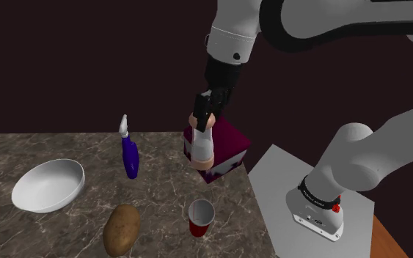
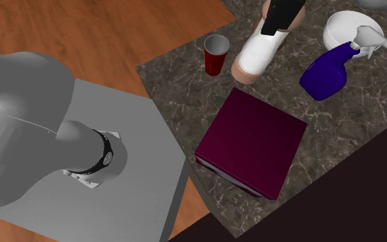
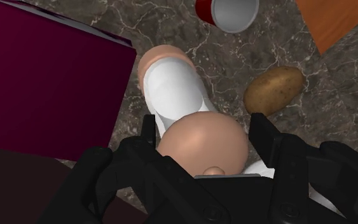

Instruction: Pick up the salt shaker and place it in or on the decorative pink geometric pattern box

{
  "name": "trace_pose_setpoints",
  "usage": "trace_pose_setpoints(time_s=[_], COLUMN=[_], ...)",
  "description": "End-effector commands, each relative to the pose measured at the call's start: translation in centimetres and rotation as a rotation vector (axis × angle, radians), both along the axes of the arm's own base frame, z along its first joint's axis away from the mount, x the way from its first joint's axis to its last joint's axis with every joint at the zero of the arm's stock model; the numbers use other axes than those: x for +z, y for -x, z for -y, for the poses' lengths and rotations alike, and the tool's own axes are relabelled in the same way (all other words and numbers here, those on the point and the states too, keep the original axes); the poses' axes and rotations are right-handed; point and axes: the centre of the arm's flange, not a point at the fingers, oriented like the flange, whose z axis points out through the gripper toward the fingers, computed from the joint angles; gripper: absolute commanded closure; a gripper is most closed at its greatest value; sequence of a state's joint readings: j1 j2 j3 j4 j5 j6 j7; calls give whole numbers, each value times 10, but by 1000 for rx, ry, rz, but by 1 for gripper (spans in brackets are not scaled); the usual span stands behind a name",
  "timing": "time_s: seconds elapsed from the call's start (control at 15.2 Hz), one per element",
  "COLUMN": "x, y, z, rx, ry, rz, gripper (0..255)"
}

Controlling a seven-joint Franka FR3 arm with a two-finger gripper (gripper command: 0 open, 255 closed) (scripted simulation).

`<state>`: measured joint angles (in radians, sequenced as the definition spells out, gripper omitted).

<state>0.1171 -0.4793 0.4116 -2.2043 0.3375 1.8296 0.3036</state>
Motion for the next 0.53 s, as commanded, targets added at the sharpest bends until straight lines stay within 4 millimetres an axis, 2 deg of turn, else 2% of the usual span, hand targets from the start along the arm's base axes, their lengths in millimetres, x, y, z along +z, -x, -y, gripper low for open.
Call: trace_pose_setpoints(time_s=[0.0, 0.46], x=[11, 48], y=[1, 1], z=[0, 0], rx=[0, 0], ry=[0, 0], rz=[0, 0], gripper=[255, 255])
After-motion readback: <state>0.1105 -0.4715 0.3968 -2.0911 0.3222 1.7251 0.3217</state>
